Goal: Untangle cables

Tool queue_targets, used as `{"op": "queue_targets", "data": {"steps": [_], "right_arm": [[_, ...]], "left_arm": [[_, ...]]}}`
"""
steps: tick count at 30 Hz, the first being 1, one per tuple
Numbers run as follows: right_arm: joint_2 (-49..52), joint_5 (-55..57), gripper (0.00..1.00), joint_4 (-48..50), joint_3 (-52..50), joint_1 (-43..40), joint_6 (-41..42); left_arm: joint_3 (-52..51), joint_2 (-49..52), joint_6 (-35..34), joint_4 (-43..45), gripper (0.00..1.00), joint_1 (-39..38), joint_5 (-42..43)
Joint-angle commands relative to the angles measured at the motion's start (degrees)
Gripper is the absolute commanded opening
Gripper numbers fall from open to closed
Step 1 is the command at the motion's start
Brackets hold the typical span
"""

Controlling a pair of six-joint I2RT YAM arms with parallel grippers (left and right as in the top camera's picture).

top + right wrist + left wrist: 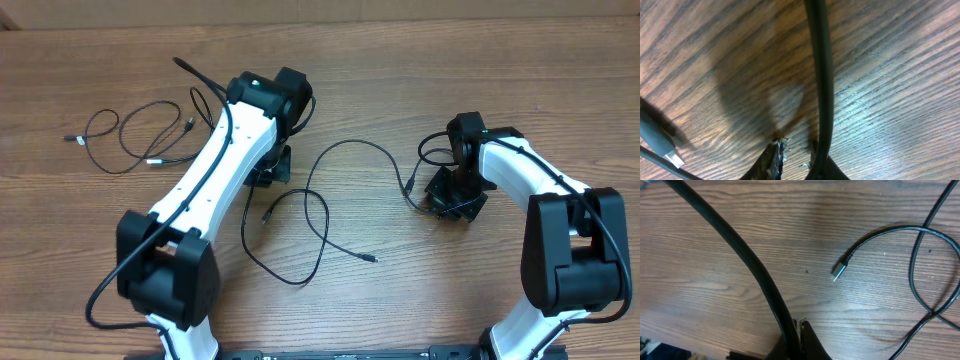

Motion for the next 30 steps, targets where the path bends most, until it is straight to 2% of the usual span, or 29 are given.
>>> {"op": "queue_targets", "data": {"steps": [1,5,7,9,15,19,20,23,25,30], "right_arm": [[0.7,0.6,0.18,0.8,-1.3,0.2,-0.7],[0.7,1.0,0.20,1.9,-2.7,0.2,-0.7],[0.7,1.0,0.21,3.2,-3.7,0.2,-0.7],[0.7,1.0,0.22,4.4,-4.7,0.2,-0.7],[0.7,1.0,0.23,5.7,-5.3,0.2,-0.7],[0.7,1.0,0.24,5.7,-5.3,0.2,-0.7],[0.7,1.0,0.26,5.8,-5.3,0.2,-0.7],[0.7,1.0,0.32,5.9,-5.3,0.2,-0.7],[0.7,1.0,0.42,6.1,-5.3,0.2,-0.7],[0.7,1.0,0.53,6.4,-5.3,0.2,-0.7]], "left_arm": [[0.3,2.4,-0.7,-0.1,0.04,0.3,1.5],[0.3,3.5,-0.8,0.1,0.07,0.3,1.5],[0.2,3.5,-0.8,0.3,0.13,0.3,1.5],[0.2,3.5,-0.8,0.3,0.23,0.3,1.5],[-0.1,3.5,-0.8,1.0,0.31,0.3,2.4],[-1.0,3.5,2.2,3.0,0.45,0.3,8.7],[-1.7,3.5,4.1,3.9,0.54,0.3,11.5],[-3.0,3.5,6.2,5.9,0.58,0.3,15.0],[-3.9,3.5,7.3,7.0,0.59,0.2,16.9],[-7.6,3.5,8.7,10.8,0.58,-0.3,20.9]]}}
